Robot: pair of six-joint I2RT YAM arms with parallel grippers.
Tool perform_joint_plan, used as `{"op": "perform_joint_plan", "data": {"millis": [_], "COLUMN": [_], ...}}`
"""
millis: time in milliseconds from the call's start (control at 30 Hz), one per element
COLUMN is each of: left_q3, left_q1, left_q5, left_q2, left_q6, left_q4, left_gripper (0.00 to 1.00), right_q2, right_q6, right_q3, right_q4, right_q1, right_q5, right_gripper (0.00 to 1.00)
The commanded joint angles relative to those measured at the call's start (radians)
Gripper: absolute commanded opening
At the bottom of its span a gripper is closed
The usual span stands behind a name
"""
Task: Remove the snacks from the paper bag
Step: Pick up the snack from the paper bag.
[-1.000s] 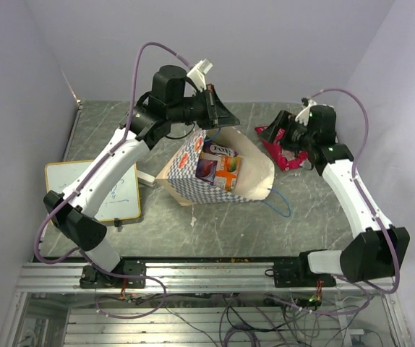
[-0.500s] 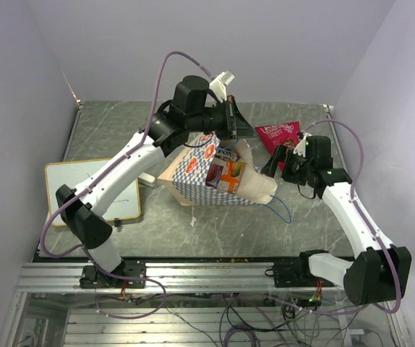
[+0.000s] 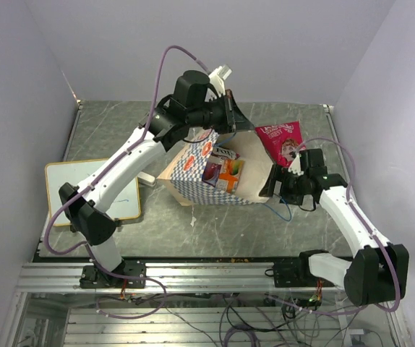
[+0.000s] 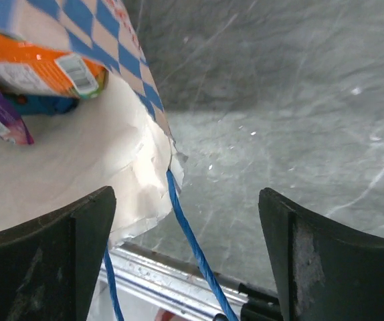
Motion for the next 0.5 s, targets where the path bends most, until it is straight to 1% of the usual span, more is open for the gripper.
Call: {"op": "perform_joint_plan", "data": {"millis": [0,100,167,233,300,400,467], "left_q3": [0.12,0.246,0.306,0.318,0.292,0.207,0.151], "left_q1": [0.054,0.118,0.142,0.14,0.131,0.103,0.083], "left_q5": [0.013,0.066,0.12,0.169,0.209,0.21,0.202], "left_q2": [0.03,0.088,0.124,0.146,0.148,0.109,0.071], "left_q6": [0.044,0.075,0.076,0.066,0.042,0.038,0.047], "left_q4": [-0.008,-0.062,-0.057,-0.018,0.024,0.056,0.054], "left_gripper": [0.07,0.07,0.07,0.07,0.07,0.07,0.07], "right_q2": [0.024,0.032,0.041,0.055,0.087,0.165,0.21], "right_q6": [0.035,0.041,0.063,0.088,0.101,0.108,0.105], "right_q3": [-0.029,-0.019,0.003,0.026,0.056,0.116,0.145], "right_q4": [0.009,0.054,0.093,0.137,0.171,0.188,0.192], "right_q1": [0.091,0.205,0.31,0.425,0.53,0.672,0.736], "right_q5": [-0.112,-0.151,-0.152,-0.135,-0.111,-0.041,-0.018], "right_gripper": [0.82,0.66,0.6,0.59,0.59,0.62,0.64]}}
